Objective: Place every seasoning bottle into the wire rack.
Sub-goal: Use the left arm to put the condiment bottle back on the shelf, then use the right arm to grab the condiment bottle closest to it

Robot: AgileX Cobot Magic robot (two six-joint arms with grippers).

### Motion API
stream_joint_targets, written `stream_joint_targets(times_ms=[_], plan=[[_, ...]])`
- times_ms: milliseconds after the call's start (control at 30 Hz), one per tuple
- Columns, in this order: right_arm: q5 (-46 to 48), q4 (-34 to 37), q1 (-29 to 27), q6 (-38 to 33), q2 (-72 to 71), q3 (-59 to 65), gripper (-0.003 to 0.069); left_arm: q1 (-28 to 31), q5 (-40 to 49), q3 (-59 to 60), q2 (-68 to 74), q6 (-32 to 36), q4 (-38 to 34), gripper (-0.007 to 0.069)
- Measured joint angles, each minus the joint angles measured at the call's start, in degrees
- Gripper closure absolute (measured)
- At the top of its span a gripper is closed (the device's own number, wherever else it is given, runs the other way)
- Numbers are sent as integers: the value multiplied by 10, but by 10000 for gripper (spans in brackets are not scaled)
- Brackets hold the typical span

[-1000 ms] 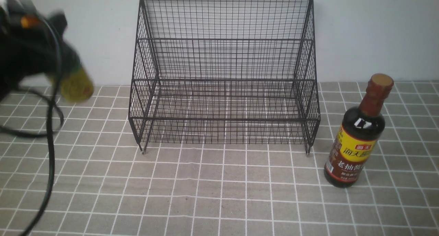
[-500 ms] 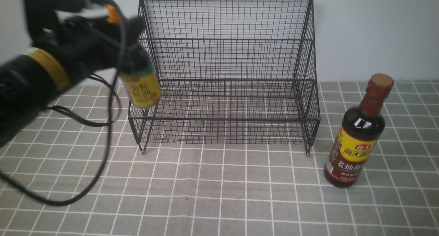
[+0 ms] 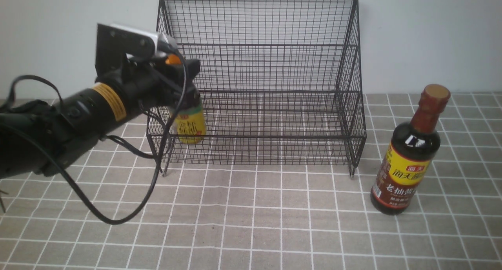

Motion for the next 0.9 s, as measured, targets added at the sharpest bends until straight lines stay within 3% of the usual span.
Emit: stream_joint_targets(times_ms=[333, 500, 633, 900], plan=[[0, 0, 0, 0, 0, 0, 673, 0, 9, -3, 38, 2, -2, 347], [0, 0, 0, 0, 0, 0, 673, 0, 23, -7, 38, 9, -5, 260], [0, 0, 0, 0, 0, 0, 673, 0, 77, -7, 18, 16, 3, 178], [0, 0, 0, 0, 0, 0, 673, 0, 199, -7, -88, 21, 52, 169]])
